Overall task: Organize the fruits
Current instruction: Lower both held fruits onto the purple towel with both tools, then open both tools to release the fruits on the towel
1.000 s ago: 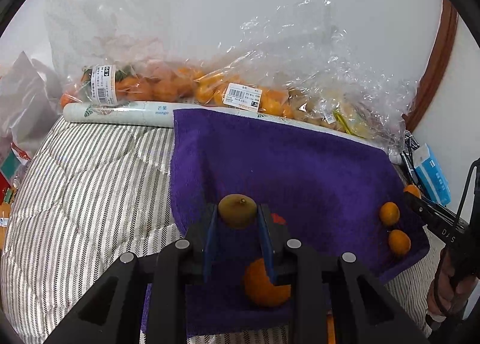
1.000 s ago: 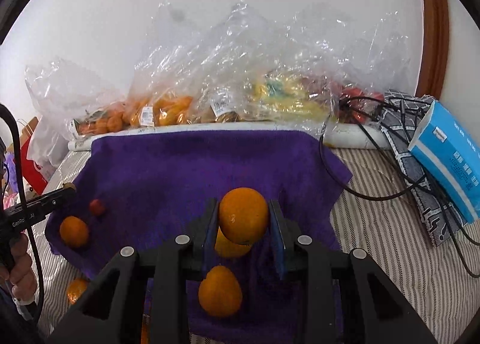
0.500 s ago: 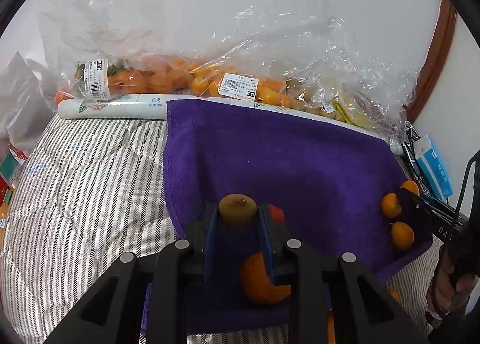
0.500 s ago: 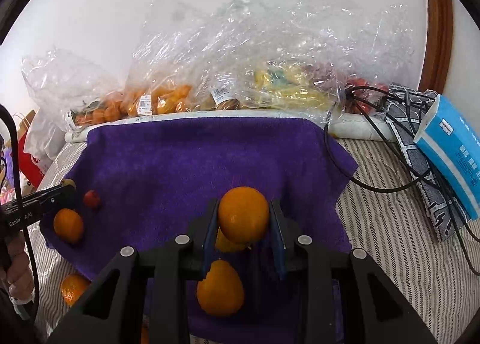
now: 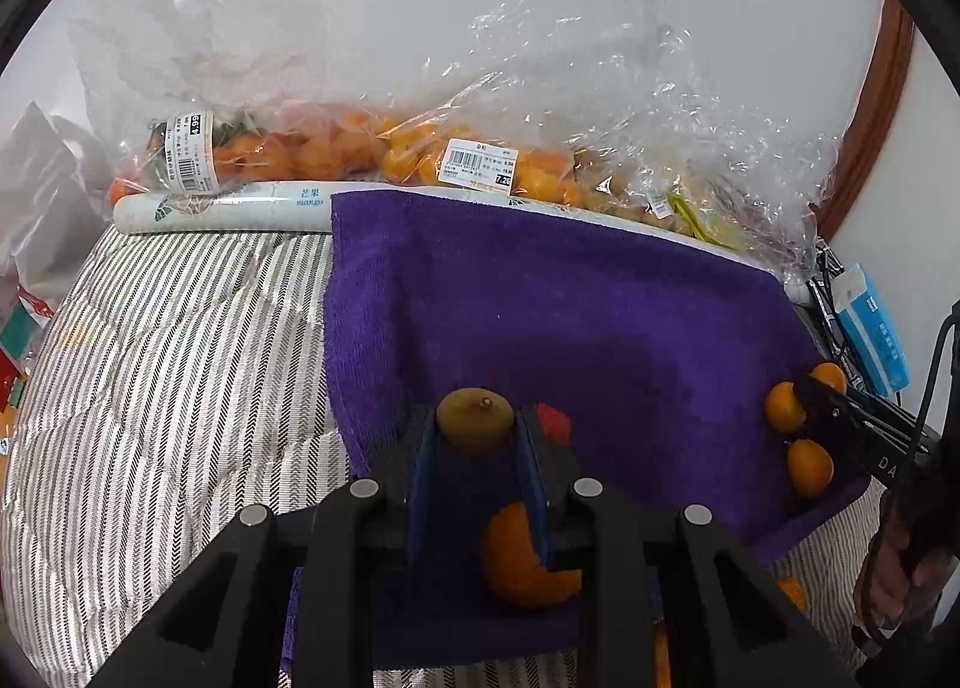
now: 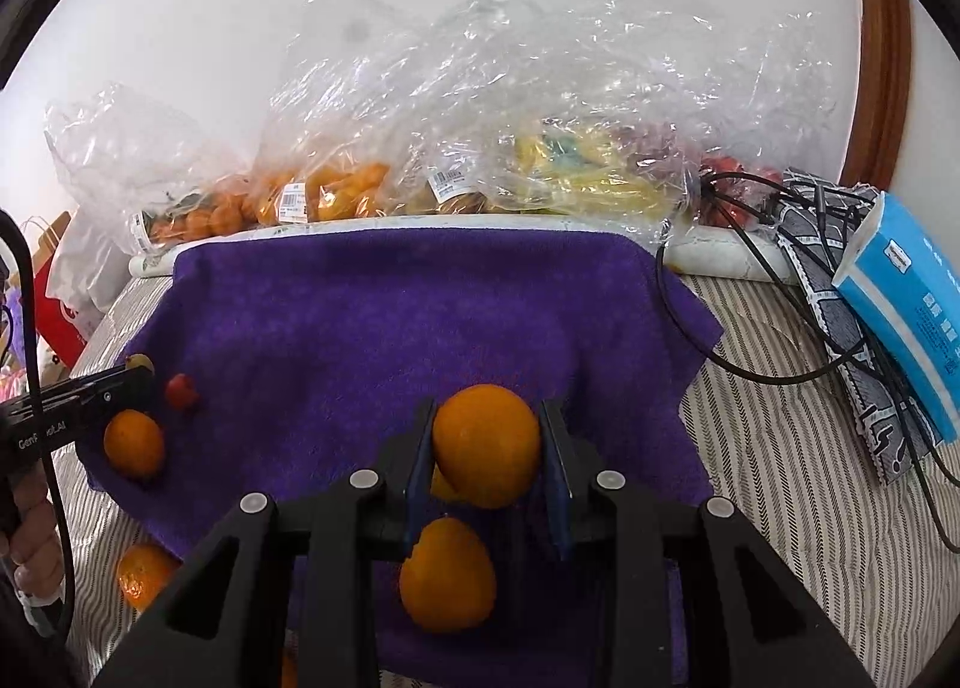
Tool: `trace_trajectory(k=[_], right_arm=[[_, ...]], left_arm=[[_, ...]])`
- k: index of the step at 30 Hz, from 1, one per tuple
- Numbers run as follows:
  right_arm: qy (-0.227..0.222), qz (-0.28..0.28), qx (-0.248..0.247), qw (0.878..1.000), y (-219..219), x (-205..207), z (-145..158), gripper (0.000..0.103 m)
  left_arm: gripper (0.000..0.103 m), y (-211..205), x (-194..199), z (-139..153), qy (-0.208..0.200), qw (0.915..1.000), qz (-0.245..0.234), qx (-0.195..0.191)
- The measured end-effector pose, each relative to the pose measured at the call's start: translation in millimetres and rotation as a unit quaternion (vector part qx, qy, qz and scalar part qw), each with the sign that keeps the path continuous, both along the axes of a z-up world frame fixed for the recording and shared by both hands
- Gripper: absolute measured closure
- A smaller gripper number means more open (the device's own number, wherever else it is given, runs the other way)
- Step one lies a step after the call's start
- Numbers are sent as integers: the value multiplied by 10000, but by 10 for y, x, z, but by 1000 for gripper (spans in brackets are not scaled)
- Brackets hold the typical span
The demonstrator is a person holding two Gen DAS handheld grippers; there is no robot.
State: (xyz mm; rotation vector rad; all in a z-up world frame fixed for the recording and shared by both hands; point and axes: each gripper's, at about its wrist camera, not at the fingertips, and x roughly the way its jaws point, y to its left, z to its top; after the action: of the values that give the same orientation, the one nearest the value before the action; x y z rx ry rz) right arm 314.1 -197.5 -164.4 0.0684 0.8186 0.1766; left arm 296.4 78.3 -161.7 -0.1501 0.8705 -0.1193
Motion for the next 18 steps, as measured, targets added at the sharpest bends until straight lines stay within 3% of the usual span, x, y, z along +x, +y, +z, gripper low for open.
trace_trajectory(k=[18], right_arm=[[-36,102,-20,9999,34,-31,17,65]], left_arm=[[76,-44,-10,10,-8,9999,-134,-22]])
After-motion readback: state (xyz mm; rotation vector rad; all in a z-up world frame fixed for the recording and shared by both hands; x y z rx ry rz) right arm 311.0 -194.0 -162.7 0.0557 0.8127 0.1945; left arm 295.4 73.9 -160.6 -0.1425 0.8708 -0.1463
